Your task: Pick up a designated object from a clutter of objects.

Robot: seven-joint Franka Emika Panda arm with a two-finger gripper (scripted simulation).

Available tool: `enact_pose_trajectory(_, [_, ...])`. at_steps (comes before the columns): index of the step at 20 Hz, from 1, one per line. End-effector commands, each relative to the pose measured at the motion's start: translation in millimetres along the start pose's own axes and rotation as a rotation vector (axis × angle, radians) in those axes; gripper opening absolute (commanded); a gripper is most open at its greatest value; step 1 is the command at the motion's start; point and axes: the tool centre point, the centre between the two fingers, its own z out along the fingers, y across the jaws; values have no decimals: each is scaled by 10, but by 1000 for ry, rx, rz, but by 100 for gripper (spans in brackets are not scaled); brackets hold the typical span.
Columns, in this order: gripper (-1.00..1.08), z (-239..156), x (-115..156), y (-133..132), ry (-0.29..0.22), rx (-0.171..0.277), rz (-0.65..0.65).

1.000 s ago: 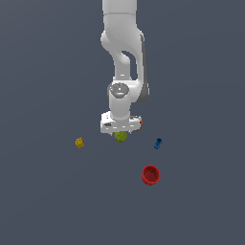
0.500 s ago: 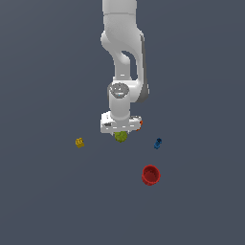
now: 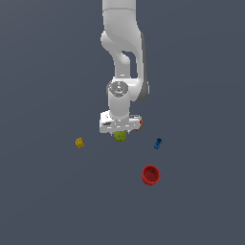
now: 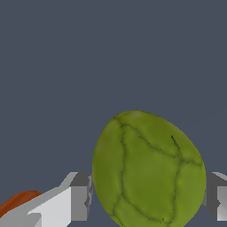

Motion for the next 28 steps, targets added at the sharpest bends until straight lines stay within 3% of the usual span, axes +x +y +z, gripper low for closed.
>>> enact_pose_trajectory(1, [-100, -97, 48, 22, 2, 0, 0])
enact_pose_trajectory(9, [-100, -577, 264, 133, 3, 0, 0])
enact_pose_trajectory(28, [-100, -2211, 1031, 518, 3, 0, 0])
